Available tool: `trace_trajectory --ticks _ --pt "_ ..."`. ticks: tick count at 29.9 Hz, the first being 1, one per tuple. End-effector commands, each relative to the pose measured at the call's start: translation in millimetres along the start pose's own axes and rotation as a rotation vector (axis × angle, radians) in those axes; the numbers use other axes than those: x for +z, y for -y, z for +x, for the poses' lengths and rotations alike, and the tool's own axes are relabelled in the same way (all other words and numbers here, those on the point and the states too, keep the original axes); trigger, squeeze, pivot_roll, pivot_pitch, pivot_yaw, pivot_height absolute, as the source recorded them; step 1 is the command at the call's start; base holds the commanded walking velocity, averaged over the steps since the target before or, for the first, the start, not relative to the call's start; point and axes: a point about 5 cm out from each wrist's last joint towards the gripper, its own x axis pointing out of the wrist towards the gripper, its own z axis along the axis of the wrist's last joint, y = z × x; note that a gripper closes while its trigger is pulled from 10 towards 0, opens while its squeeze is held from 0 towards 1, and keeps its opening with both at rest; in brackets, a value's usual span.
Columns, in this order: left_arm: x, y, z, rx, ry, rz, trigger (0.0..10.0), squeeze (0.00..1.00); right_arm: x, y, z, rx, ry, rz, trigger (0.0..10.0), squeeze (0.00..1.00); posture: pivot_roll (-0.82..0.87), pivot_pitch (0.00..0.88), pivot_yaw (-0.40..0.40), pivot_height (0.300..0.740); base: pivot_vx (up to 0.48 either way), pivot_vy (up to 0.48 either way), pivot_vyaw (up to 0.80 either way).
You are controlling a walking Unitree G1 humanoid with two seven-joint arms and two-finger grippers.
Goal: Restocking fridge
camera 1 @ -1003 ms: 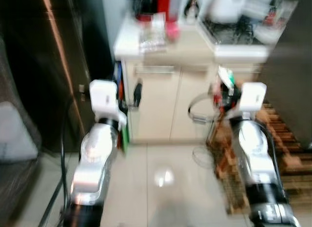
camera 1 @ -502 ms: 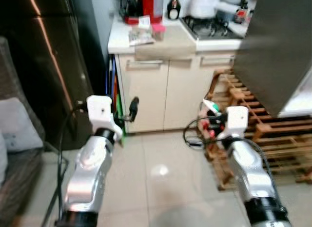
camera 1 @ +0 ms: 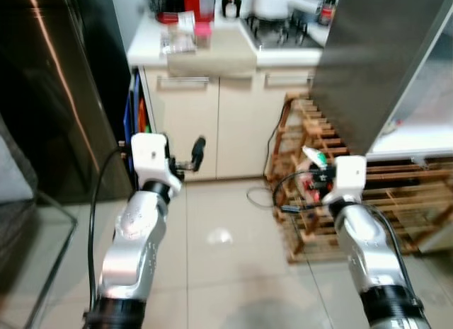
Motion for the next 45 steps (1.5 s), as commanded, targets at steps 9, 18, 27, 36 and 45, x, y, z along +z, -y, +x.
trace_trajectory --ticks 9,18,27,36,45 --pt "1 -9.7 6.2 0.096 0.000 0.032 10.0 0.00 11 -1.9 0.8 0.033 0.078 -0.012 10.0 0.00 -0.12 0.000 0.027 0.740 0.000 -0.462 0.00" --pt "-5 -16.7 6.4 0.124 -0.029 0.026 10.0 0.00 9 -2.0 -0.5 0.031 0.086 -0.005 10.0 0.00 -0.12 0.000 0.027 0.740 0.000 -0.458 0.00" --pt "-5 -16.6 9.5 0.109 -0.028 0.029 10.0 0.00 3 -2.3 -4.3 0.025 0.084 0.005 10.0 0.00 -0.13 0.000 0.034 0.740 0.000 -0.458 0.38" --pt "-3 -16.6 11.8 0.082 -0.025 0.042 10.0 0.00 1 -5.7 -3.7 0.028 0.087 -0.010 10.0 0.00 -0.13 0.000 0.043 0.740 0.000 -0.458 -0.32" --pt "0 -9.5 12.9 0.024 -0.008 0.067 10.0 0.00 3 -11.6 -1.6 0.035 0.105 -0.011 10.0 0.00 -0.13 0.000 0.049 0.740 0.000 -0.079 0.00"
